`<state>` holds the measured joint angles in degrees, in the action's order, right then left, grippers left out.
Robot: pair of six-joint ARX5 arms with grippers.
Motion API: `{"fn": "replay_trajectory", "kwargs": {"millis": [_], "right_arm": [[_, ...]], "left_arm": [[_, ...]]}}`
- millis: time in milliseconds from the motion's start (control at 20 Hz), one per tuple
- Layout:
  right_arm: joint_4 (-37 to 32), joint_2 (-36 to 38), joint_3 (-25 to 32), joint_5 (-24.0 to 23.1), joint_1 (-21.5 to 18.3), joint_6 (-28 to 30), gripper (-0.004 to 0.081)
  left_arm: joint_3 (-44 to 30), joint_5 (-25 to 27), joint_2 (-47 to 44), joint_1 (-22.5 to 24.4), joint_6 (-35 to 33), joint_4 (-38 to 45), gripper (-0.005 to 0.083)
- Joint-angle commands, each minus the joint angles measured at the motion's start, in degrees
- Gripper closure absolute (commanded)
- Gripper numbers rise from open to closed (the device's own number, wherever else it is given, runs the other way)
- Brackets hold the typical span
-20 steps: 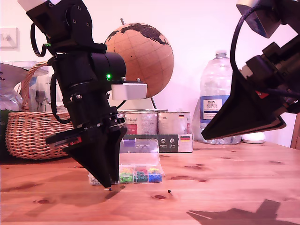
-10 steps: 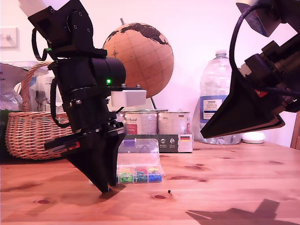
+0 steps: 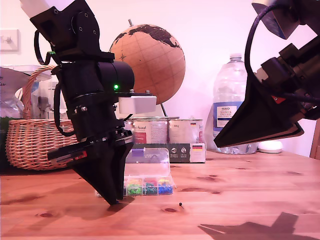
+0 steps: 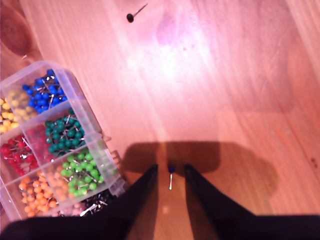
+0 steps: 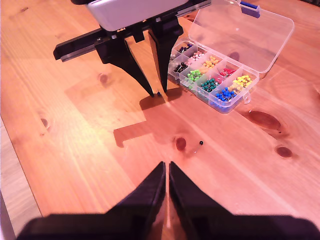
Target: Sort the loose pins on the table into their correct compartments
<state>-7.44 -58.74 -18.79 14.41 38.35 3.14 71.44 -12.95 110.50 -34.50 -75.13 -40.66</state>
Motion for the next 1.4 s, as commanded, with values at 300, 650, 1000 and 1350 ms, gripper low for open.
{"fn": "replay_trajectory", "kwargs": {"millis": [300,650,1000,1350], "right_arm": [[-0.46,-0.35,-0.81,-0.04,0.26,0.35,0.0782],[-0.44,-0.35,-0.81,-0.04,0.26,0.35,0.0782],[-0.44,-0.35,-0.81,-0.04,0.26,0.35,0.0782],[-0.42,-0.35,-0.81,-0.02,0.26,0.35,0.0782]], "left_arm": [[-1.33,1.07,1.81,-1.03,0.13,-0.74,0.069],[-1.33,1.01,1.81,-1.38,0.07,-1.05,0.0747],[-1.33,1.03,1.81,-1.57,0.09,-1.09,0.0777],[-1.31,1.53,1.79,-1.57,0.09,-1.49,0.079]]}}
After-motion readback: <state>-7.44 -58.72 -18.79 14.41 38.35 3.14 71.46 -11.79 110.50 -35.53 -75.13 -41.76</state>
